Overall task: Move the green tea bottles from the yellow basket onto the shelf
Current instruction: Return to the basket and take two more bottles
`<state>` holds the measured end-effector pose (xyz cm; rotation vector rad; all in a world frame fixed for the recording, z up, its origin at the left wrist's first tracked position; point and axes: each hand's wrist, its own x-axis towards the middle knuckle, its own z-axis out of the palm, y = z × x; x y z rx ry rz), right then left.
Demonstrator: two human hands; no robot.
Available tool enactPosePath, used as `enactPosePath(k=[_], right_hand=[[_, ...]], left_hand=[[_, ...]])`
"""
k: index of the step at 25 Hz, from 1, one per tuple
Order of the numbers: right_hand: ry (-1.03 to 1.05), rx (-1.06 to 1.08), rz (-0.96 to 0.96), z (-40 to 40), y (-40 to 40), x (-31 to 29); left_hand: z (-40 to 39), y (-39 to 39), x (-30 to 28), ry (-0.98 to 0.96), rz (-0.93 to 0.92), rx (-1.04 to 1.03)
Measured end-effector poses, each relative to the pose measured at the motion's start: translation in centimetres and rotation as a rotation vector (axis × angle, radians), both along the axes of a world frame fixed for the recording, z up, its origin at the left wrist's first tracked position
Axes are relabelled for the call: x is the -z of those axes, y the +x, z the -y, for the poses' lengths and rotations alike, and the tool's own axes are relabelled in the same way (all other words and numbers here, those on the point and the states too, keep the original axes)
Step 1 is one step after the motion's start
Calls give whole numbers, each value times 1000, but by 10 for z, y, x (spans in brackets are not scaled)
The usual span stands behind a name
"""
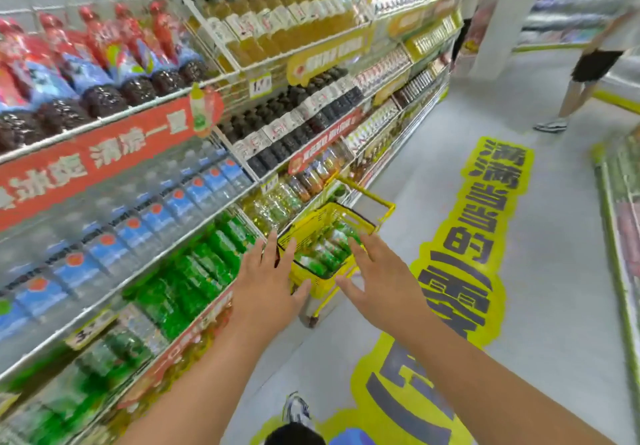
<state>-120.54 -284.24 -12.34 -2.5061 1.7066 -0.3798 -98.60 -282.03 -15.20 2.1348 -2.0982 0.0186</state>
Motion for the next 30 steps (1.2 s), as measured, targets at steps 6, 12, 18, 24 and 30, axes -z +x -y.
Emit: enactPosePath(k=[6, 12, 18, 24, 30], right_hand=[[15, 95, -89, 133, -21, 4], [43, 42, -116, 265, -25, 12], [140, -159, -90, 419, -41, 63], [188, -444, -242, 549, -55, 98], [259, -618, -303, 608, -33, 155]], left_hand=[[156, -11, 12, 37, -51, 99], [285, -17, 24, 60, -31, 81], [381, -37, 74, 76, -37, -114], [431, -81, 108, 118, -125, -457], [442, -93, 156, 235, -142, -651]])
